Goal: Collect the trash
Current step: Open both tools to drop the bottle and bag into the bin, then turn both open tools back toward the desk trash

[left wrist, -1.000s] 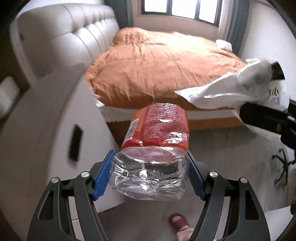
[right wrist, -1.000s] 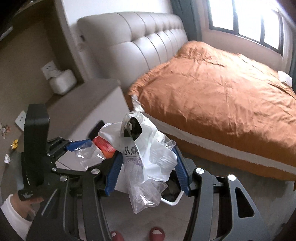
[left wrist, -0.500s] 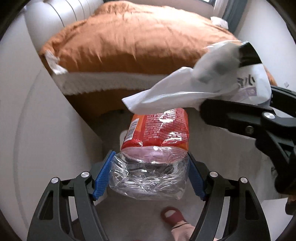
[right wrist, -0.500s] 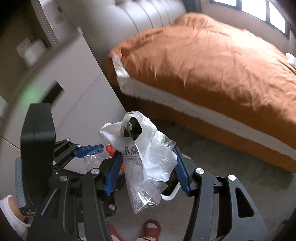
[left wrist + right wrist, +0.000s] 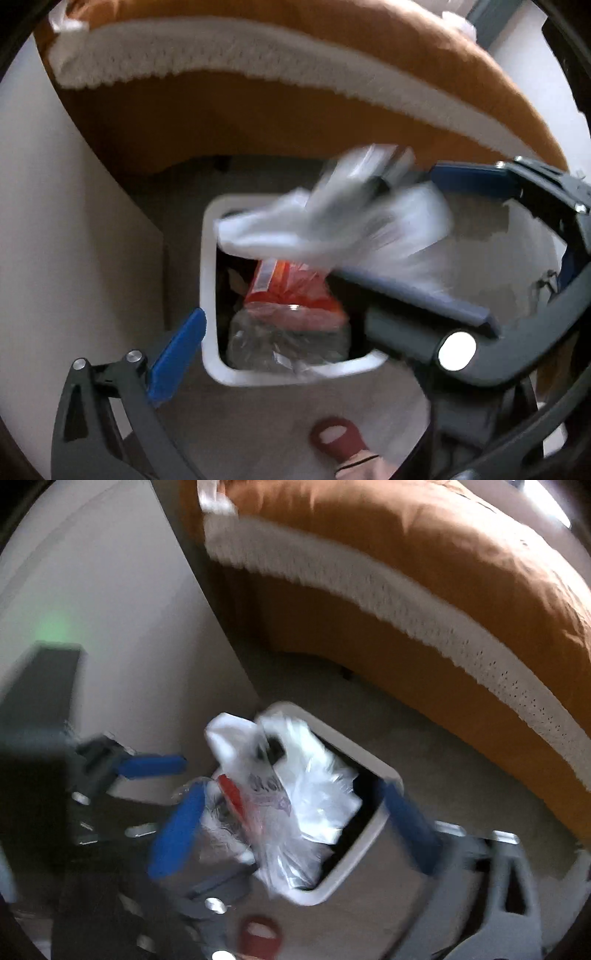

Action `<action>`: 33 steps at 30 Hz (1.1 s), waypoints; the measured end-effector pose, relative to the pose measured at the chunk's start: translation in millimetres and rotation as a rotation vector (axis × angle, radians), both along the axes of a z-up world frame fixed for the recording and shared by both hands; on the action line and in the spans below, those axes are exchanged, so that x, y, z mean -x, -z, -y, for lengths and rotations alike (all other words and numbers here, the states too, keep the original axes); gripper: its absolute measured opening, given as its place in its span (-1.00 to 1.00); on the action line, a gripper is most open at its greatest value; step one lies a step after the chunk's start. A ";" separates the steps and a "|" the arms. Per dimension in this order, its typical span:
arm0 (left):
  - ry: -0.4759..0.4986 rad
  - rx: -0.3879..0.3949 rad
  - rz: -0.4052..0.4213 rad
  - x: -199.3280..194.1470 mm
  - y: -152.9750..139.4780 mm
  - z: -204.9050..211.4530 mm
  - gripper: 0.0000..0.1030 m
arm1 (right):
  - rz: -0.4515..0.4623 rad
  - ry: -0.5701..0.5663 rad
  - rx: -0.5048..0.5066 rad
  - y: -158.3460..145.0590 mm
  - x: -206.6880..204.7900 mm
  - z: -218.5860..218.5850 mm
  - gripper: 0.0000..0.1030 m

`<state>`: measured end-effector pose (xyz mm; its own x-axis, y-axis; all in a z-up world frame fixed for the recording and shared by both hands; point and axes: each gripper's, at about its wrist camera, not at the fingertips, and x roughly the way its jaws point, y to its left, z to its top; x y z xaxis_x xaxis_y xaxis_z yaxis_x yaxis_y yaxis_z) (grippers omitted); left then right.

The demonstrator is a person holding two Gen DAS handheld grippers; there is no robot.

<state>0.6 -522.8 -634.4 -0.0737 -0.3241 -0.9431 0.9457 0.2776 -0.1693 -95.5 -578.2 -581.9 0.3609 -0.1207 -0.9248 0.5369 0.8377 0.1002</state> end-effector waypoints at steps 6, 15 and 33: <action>0.026 -0.021 0.028 4.6 6.1 -4.9 0.91 | -0.048 -0.008 0.034 10.9 2.8 -2.1 0.93; -0.017 0.012 0.019 0.5 -60.5 -7.1 0.91 | -0.009 0.019 0.071 -68.6 9.3 -10.0 0.93; -0.289 0.249 0.139 0.7 -343.8 -127.4 0.91 | 0.306 0.037 0.187 -329.8 30.6 -95.0 0.93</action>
